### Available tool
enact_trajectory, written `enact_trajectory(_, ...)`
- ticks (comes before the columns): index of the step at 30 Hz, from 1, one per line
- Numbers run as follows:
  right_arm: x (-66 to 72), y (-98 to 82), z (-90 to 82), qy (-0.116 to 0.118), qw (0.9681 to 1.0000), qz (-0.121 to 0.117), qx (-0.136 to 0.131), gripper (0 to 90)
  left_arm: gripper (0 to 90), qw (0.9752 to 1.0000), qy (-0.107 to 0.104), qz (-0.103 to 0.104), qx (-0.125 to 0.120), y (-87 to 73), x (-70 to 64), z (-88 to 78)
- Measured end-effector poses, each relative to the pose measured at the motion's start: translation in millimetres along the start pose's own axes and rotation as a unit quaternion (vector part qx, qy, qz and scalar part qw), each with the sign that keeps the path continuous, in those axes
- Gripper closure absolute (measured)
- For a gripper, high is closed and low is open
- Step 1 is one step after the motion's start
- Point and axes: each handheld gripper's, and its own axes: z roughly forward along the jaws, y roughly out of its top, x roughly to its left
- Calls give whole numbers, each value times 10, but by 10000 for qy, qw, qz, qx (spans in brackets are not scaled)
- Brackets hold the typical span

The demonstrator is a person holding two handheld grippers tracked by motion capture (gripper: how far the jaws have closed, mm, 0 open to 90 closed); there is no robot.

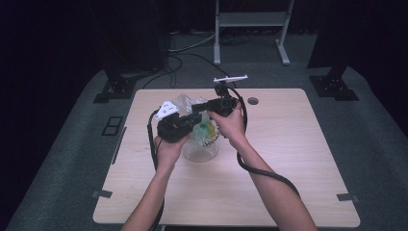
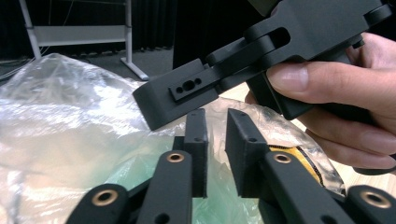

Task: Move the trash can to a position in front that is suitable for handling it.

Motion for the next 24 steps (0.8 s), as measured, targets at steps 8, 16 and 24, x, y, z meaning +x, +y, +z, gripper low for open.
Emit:
enact_trajectory(8, -99, -35, -73, 20, 9998, 136, -111, 900, 620, 9997, 47, -198, -138, 0, 67, -114)
enact_trajectory(16, -230, -79, -166, 125, 9993, 292, -203, 900, 486, 9989, 244, -330, -213, -19, 175, -273)
enact_trajectory(24, -297, -103, -234, 200, 9985, 405, -312, 900, 426, 9980, 391, -395, -315, -79, 271, -441)
